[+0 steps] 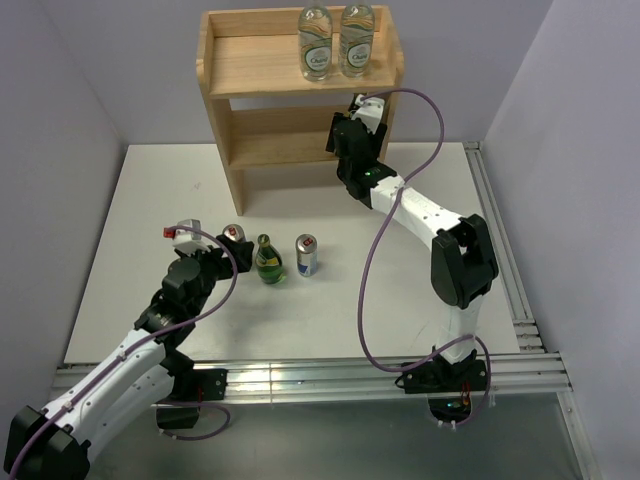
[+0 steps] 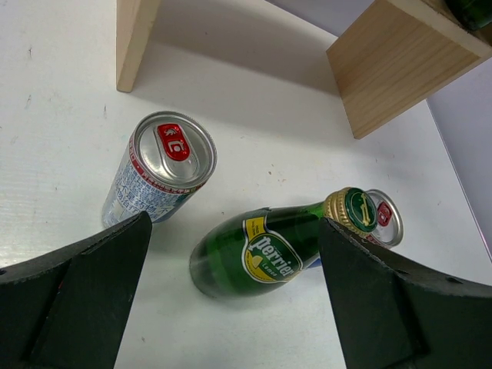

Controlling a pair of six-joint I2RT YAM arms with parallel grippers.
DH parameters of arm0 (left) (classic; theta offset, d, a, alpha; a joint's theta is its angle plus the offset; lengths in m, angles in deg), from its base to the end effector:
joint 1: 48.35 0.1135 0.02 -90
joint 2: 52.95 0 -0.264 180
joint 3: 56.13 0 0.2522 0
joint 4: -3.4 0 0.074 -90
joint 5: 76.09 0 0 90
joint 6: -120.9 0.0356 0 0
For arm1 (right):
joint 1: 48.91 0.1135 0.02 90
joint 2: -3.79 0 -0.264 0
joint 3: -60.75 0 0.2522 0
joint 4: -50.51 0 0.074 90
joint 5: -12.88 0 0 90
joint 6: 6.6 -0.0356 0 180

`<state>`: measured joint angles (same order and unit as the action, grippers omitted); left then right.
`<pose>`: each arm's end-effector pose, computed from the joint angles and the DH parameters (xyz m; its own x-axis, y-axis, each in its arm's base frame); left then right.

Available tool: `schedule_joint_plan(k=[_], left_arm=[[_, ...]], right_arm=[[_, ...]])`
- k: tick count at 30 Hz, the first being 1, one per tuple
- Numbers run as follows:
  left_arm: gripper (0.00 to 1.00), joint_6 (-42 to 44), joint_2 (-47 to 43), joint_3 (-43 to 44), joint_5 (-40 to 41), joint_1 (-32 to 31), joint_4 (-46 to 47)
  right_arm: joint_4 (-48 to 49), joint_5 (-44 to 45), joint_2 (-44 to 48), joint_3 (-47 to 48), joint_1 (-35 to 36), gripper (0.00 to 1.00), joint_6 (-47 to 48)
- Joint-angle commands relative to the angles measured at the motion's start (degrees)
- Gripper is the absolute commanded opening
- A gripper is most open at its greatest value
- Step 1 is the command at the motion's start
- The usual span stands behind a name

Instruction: Place and organize the beverage onto the shelf

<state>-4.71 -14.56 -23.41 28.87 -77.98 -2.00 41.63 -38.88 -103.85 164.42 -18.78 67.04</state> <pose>0.1527 -0.0763 0.2317 -0.2856 -0.4847 -0.8267 0.1121 0.8398 -0.5311 0.4011 0.2073 0.3249 -0.1486 0.1695 -0.9743 0.1767 0.9739 0.1425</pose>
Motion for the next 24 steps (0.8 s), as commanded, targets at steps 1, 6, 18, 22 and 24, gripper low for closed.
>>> schedule_joint_plan(k=[1, 6, 18, 22, 24], left_arm=[[0.96, 0.7, 0.2, 0.5, 0.8, -0.2, 2.1], [0.96, 0.8, 0.2, 0.6, 0.8, -0.2, 2.1], [0.96, 0.7, -0.2, 0.4, 0.9, -0.3, 1.8], [0.96, 0.6, -0.6, 0.3, 0.9, -0.2, 1.6], [0.96, 0.5, -0.9, 0.2, 0.9, -0.2, 1.6]], right_arm=[[2.6, 1.6, -0.9, 2.8, -0.2, 0.10, 0.6], [3.0, 1.9, -0.3, 1.6, -0.1, 0.73, 0.7], [3.4, 2.2, 2.9, -1.5, 0.3, 1.00, 0.5], [3.6, 2.2, 4.5, -3.4, 0.8, 1.00, 0.4], [3.2, 2.4, 5.2, -3.7, 1.4, 1.00, 0.5]])
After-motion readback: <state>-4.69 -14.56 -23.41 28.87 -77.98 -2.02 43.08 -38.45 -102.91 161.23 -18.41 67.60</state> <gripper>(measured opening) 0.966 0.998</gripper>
